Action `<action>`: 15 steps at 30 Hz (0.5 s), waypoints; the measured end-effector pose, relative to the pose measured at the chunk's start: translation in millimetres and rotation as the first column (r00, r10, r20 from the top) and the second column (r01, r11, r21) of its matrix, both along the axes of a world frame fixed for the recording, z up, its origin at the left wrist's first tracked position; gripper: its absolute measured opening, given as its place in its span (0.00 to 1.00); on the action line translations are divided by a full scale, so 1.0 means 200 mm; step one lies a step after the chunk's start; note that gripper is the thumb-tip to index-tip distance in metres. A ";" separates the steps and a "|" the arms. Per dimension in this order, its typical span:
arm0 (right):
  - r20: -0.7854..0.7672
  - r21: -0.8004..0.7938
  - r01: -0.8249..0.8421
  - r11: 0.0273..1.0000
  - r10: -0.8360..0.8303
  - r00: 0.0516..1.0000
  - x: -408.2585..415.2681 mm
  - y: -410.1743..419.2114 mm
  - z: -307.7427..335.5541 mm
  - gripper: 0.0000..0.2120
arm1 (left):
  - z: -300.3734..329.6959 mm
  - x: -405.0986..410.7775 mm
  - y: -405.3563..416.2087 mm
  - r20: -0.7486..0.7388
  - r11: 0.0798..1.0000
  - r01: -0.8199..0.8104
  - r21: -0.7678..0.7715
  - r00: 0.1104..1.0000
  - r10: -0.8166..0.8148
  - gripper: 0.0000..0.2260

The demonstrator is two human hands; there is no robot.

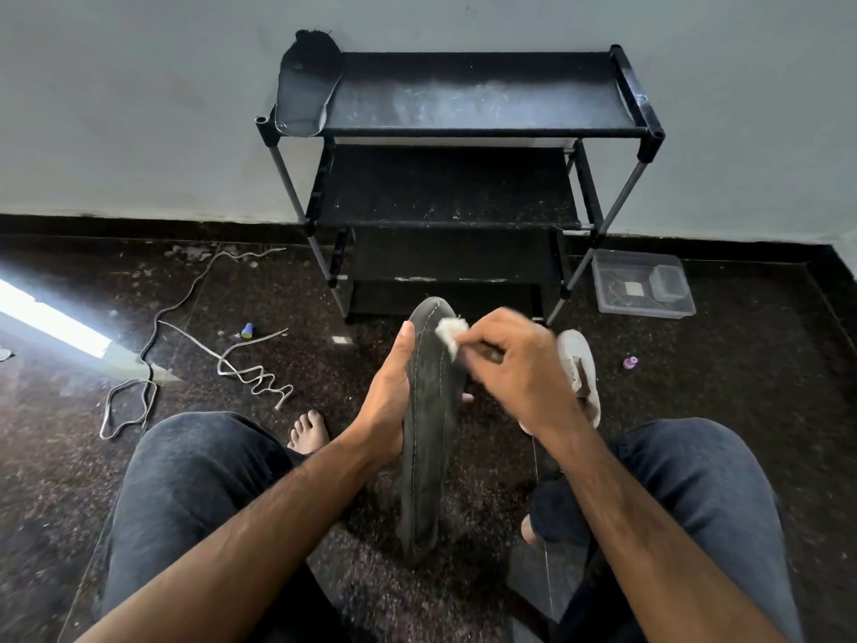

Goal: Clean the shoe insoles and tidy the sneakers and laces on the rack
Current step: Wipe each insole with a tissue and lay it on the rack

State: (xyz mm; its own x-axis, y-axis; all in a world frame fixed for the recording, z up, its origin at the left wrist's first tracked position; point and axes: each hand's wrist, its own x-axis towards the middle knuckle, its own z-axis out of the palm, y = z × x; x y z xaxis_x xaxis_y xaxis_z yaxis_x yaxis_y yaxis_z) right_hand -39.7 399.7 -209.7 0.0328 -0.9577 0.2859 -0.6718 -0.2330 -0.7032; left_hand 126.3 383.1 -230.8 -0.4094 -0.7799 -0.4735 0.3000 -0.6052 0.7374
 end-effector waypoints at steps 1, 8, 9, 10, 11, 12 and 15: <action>-0.046 0.030 -0.095 0.995 0.096 0.994 0.04 0.02 -0.01 0.05 | 0.00 0.00 0.00 -0.005 1.000 -0.010 0.020 1.000 0.010 0.32; -0.181 0.027 -0.022 0.999 0.026 0.983 0.09 -0.04 -0.12 0.02 | 0.00 0.01 0.00 -0.047 0.996 -0.047 0.071 0.998 0.050 0.30; -0.190 0.028 0.034 0.999 -0.028 0.981 0.06 -0.06 -0.13 0.02 | -0.01 0.01 0.01 -0.045 0.997 -0.030 0.073 0.998 0.033 0.30; -0.190 0.035 0.104 0.994 -0.096 0.977 0.02 -0.07 -0.14 0.01 | -0.01 0.00 0.01 -0.040 0.998 -0.015 0.067 0.999 0.018 0.31; -0.173 0.043 0.181 0.982 -0.171 0.970 -0.02 -0.08 -0.14 0.01 | -0.02 0.00 0.01 -0.032 0.998 -0.003 0.060 0.999 0.005 0.31; -0.142 0.040 0.249 0.968 -0.241 0.960 -0.05 -0.09 -0.13 0.02 | -0.02 0.00 0.01 -0.026 0.998 0.002 0.057 1.000 -0.001 0.31; -0.068 -0.050 0.244 0.969 -0.247 0.967 -0.06 -0.06 -0.06 0.03 | -0.01 0.01 0.00 -0.021 0.998 -0.010 0.068 1.000 0.011 0.31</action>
